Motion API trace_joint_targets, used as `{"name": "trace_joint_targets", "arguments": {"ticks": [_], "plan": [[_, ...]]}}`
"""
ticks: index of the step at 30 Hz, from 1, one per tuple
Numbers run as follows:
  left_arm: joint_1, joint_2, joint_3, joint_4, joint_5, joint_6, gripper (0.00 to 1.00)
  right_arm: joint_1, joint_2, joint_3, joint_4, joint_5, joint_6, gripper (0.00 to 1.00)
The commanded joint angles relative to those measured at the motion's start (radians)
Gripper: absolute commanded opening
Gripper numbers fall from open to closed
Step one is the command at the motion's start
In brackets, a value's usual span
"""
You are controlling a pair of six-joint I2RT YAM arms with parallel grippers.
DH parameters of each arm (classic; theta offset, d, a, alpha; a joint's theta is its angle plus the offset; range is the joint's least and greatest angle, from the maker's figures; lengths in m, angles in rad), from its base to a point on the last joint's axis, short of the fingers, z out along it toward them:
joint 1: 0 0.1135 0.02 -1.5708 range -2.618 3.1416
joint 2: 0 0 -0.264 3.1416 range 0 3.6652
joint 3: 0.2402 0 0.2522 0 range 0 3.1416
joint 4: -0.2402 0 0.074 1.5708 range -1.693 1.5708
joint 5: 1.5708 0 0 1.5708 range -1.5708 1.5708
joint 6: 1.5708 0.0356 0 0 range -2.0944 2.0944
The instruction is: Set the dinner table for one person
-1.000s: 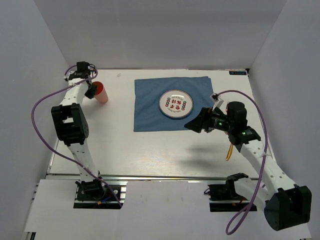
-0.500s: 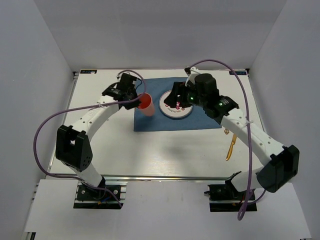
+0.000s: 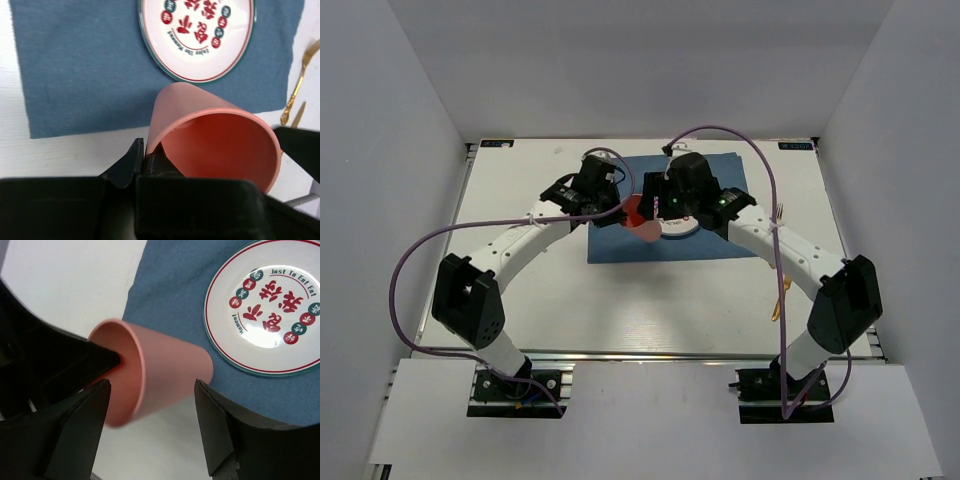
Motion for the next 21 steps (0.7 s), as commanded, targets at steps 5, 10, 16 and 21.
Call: {"name": "trace_joint_targets", "arguments": {"ticks": [5, 10, 16, 21], "plan": [[-0.026, -0.101, 0.017, 0.034, 0.006, -0.035, 0.01, 0.033, 0.116, 0.095, -0.047, 0.162, -0.045, 0.41], [-0.026, -0.164, 0.001, 0.056, -0.061, -0.073, 0.42, 0.052, 0.091, 0.072, -0.009, 0.178, -0.022, 0.00], [-0.008, -0.193, 0.031, -0.038, -0.169, -0.115, 0.91, 0.024, 0.129, 0.139, -0.039, 0.242, -0.007, 0.00], [-0.007, -0.280, -0.048, -0.132, -0.287, -0.089, 0.98, -0.086, 0.363, 0.501, -0.250, 0.308, -0.077, 0.00]]}}
